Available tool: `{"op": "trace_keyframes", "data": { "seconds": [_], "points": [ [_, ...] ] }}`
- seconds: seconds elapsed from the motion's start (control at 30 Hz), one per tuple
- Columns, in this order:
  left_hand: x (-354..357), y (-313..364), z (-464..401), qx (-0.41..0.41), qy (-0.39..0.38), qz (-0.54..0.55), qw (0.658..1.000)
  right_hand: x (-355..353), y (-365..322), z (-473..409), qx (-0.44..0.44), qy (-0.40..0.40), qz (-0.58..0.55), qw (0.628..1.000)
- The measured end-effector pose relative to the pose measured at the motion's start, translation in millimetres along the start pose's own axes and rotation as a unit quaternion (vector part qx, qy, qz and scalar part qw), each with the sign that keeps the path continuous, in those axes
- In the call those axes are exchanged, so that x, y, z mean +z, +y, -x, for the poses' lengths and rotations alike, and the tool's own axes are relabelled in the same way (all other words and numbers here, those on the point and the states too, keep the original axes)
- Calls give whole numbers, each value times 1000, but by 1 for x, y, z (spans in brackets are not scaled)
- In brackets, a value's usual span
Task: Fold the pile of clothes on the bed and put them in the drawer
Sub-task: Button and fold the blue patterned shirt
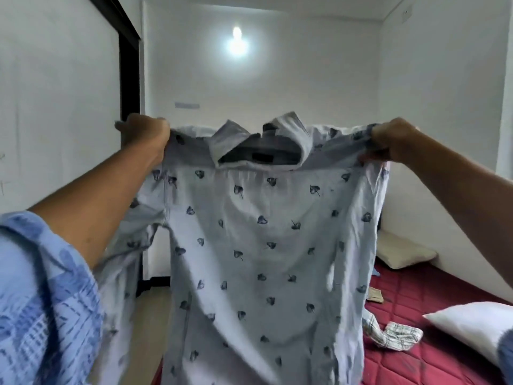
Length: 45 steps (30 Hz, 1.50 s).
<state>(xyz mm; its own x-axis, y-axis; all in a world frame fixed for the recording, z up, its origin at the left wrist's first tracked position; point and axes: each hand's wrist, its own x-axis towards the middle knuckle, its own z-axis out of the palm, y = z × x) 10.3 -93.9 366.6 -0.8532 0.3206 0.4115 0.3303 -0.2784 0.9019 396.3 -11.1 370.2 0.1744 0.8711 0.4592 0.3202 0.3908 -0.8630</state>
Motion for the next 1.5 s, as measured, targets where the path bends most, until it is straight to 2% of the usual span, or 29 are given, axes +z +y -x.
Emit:
{"op": "trace_keyframes", "data": {
  "seconds": [0.07, 0.13, 0.2, 0.27, 0.37, 0.47, 0.63, 0.87, 1.0, 1.1, 1.13, 1.17, 1.23, 1.3, 1.4, 1.5],
  "points": [
    [0, 3, 6, 83, 37, -31, 995, 1, -4, -8, -8, 50, -64, 997],
    [-1, 3, 12, 198, 39, -90, 975, 0, 1, -15, -39, 101, -49, 993],
    [-11, 3, 23, 270, 30, -122, 955, -4, 8, -15, -70, 131, -3, 989],
    [-24, -3, 28, 329, 28, -156, 931, -12, 10, 3, -107, 159, 38, 981],
    [-47, -4, 33, 406, -10, -146, 902, -24, 8, 23, -163, 197, 62, 965],
    [-71, 4, 37, 496, -43, -164, 852, -39, -5, 37, -200, 222, 71, 952],
    [-101, 51, 44, 571, -56, -174, 800, -67, -46, 45, -253, 278, 43, 926],
    [-126, 146, 40, 623, -30, -138, 770, -114, -114, 38, -316, 346, -11, 883],
    [-131, 187, 34, 617, -22, -159, 770, -134, -145, 37, -311, 340, 17, 888],
    [-120, 193, 18, 583, -71, -251, 770, -136, -146, 28, -296, 270, 89, 912],
    [-111, 187, 11, 548, -107, -279, 781, -131, -139, 21, -283, 230, 110, 925],
    [-102, 175, 5, 490, -140, -297, 808, -125, -128, 17, -262, 192, 139, 935],
    [-84, 128, -3, 366, -188, -309, 857, -105, -92, 12, -200, 105, 212, 951],
    [-65, 59, 0, 301, -232, -324, 866, -78, -38, 18, -129, 2, 263, 956],
    [-42, -66, 24, 194, -328, -360, 852, -26, 67, 25, -43, -99, 339, 935],
    [-32, -186, 49, 134, -435, -395, 798, 24, 177, 31, 43, -121, 325, 937]
  ]
}}
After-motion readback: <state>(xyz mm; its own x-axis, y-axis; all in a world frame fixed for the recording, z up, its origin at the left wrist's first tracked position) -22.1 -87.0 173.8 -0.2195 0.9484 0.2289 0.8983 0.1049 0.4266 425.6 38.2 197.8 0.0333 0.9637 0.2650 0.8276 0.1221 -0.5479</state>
